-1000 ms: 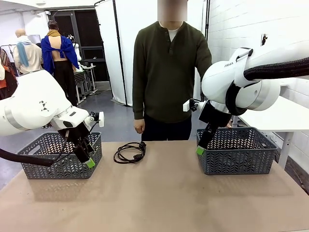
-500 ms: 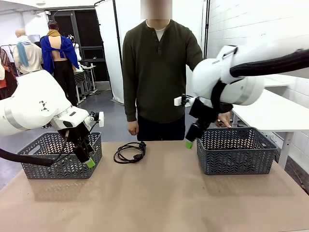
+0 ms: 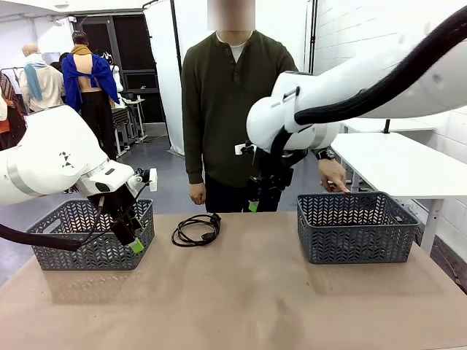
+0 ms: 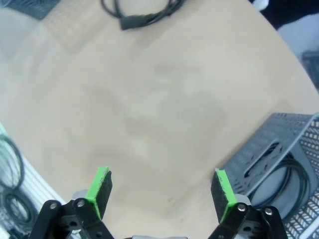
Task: Organize the cables according to human instructions.
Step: Pick up a bundle of cables and place it in the basket indicated by the human.
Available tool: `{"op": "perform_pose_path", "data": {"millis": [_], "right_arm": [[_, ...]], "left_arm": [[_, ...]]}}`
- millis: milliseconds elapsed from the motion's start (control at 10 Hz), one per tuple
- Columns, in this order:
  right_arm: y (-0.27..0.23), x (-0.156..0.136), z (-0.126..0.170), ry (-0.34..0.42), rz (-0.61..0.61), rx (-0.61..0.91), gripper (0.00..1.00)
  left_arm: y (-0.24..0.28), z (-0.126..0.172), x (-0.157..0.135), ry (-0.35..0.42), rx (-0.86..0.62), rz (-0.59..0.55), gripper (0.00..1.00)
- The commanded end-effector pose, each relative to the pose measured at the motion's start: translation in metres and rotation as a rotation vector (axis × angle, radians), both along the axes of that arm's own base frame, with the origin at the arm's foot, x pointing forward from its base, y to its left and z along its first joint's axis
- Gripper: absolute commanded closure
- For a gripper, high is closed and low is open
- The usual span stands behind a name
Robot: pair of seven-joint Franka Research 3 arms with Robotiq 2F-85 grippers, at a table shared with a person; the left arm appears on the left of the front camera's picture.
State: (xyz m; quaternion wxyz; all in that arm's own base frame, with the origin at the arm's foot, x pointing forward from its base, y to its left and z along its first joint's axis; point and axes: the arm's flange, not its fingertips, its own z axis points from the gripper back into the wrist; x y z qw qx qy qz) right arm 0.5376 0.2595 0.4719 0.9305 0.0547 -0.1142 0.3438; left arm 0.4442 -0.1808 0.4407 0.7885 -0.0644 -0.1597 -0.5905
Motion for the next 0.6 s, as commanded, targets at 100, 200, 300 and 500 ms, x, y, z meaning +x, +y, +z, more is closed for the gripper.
{"op": "perform_pose_path", "data": {"millis": [100,200,300,500], "right_arm": [[0.037,0.035,-0.010,-0.024,-0.119,-0.044,0.00],[0.048,0.038,-0.014,-0.037,-0.127,-0.038,0.00],[0.056,0.041,-0.017,-0.045,-0.131,-0.037,0.00],[0.061,0.036,-0.018,-0.047,-0.129,-0.053,0.00]], "left_arm": [[0.000,0.002,0.000,0.003,0.002,-0.003,0.00],[0.000,0.002,0.000,0.003,0.002,-0.003,0.00],[0.000,0.002,0.000,0.003,0.002,-0.003,0.00],[0.000,0.002,0.000,0.003,0.002,-0.003,0.00]]}}
